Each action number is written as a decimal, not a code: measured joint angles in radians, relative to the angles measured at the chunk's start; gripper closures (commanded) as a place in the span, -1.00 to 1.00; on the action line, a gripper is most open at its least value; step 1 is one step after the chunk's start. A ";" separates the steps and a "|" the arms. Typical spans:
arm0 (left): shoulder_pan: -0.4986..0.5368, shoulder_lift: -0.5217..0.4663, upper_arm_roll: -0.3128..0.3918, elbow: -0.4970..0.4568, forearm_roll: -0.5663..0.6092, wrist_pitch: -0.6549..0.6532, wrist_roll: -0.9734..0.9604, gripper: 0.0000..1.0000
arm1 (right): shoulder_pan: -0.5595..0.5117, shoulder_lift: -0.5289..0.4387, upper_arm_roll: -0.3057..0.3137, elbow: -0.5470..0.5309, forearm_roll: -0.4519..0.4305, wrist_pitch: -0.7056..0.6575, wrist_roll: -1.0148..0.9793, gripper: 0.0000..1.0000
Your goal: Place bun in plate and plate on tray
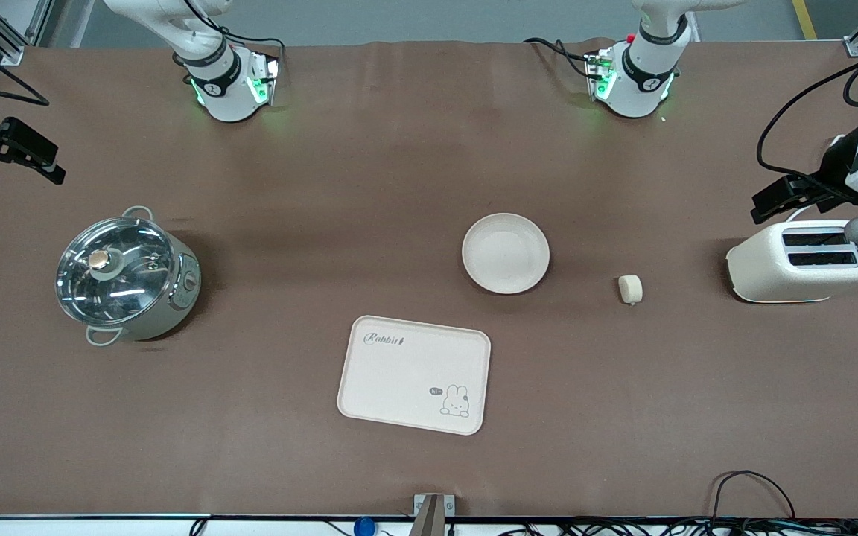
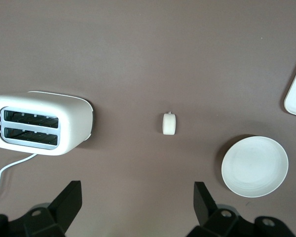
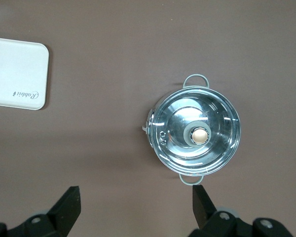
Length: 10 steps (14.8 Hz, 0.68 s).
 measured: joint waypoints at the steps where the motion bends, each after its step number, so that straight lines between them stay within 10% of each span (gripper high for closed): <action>1: 0.000 0.000 0.000 0.002 0.000 -0.001 0.000 -1.00 | 0.000 0.000 -0.001 0.000 0.000 0.000 0.000 -1.00; 10: 0.000 0.001 0.000 0.014 0.000 -0.037 0.000 -1.00 | 0.000 0.000 -0.005 0.000 0.000 0.003 0.000 -1.00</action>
